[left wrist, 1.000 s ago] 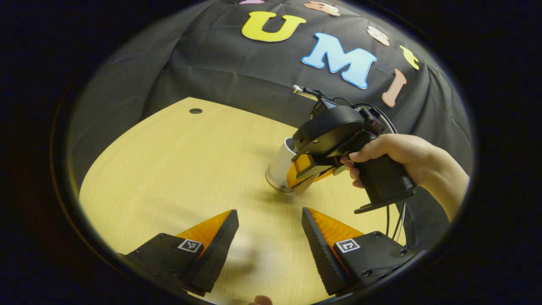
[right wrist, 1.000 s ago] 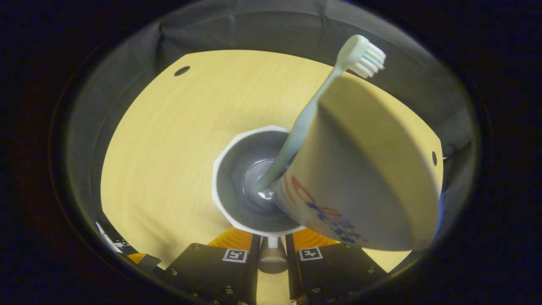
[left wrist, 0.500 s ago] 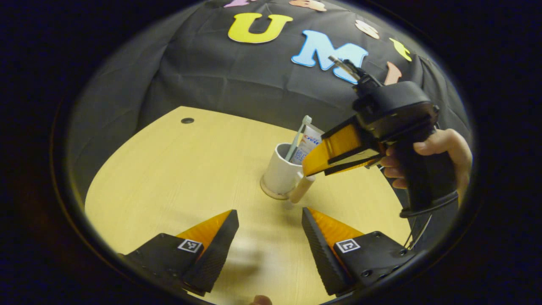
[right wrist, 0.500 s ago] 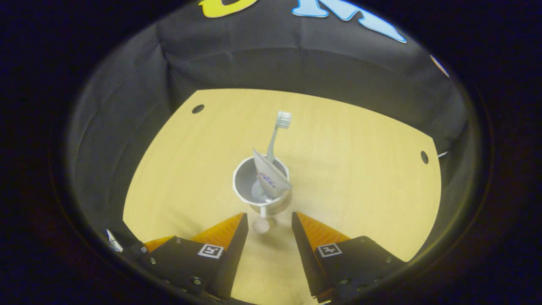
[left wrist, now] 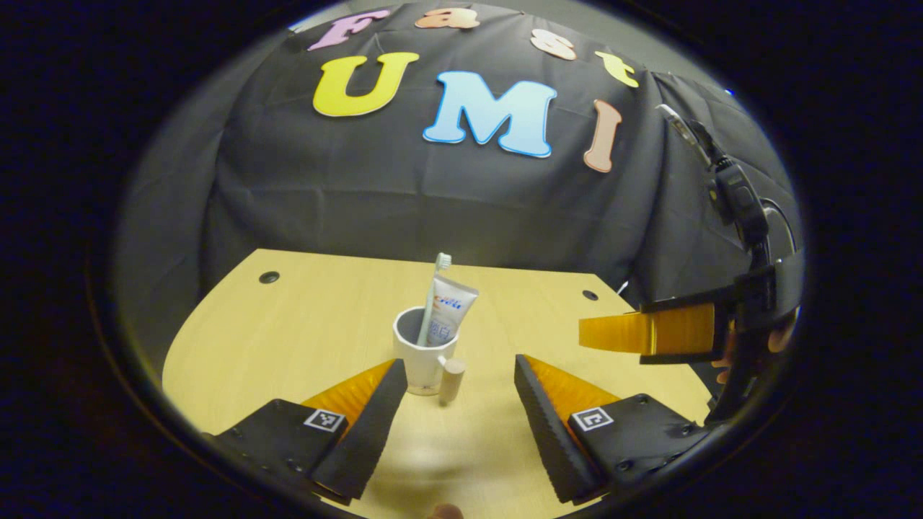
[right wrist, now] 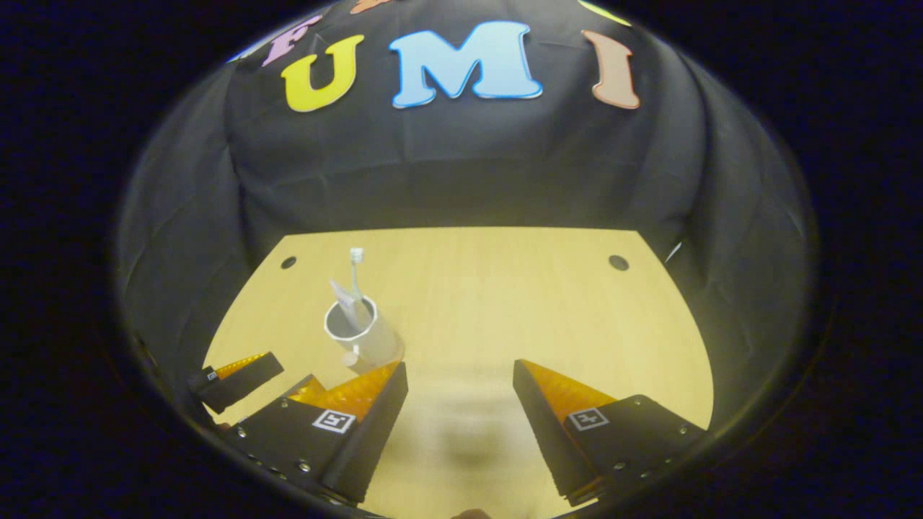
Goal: Put the toothbrush and toothpaste on the desktop into the cup, then pick up the cup and place it on the coaster on the desktop.
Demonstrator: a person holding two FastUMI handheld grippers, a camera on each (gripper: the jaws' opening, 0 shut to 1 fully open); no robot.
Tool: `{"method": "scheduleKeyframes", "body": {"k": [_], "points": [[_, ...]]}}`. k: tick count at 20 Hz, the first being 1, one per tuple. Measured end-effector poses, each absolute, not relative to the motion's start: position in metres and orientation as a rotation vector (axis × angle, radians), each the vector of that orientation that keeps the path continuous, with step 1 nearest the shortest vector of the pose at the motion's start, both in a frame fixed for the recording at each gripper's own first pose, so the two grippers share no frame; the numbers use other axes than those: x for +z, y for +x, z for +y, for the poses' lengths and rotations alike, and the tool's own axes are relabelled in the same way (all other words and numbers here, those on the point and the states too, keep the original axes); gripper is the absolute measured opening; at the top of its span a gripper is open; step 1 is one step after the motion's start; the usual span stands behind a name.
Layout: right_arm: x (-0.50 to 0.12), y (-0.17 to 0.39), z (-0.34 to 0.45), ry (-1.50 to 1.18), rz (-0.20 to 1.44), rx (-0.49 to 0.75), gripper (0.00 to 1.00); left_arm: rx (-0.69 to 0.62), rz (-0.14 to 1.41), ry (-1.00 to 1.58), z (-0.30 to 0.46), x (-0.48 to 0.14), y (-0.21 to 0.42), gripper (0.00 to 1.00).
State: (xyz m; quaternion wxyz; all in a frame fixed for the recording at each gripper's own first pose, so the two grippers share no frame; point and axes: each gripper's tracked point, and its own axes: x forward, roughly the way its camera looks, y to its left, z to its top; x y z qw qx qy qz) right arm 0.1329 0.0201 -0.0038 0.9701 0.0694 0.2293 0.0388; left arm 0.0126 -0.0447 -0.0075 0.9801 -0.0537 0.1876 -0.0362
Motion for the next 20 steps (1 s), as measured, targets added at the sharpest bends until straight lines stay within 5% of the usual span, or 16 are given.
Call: {"method": "scheduleKeyframes", "body": {"k": [11, 20], "points": [[0.084, 0.107, -0.057, 0.007, -0.104, -0.071, 0.91, -0.070, 0.010, -0.074, -0.078, 0.094, 0.010, 0.97], [0.071, 0.110, -0.052, -0.038, -0.108, 0.022, 0.91, 0.041, -0.097, -0.094, -0.072, 0.106, -0.004, 0.96]]}}
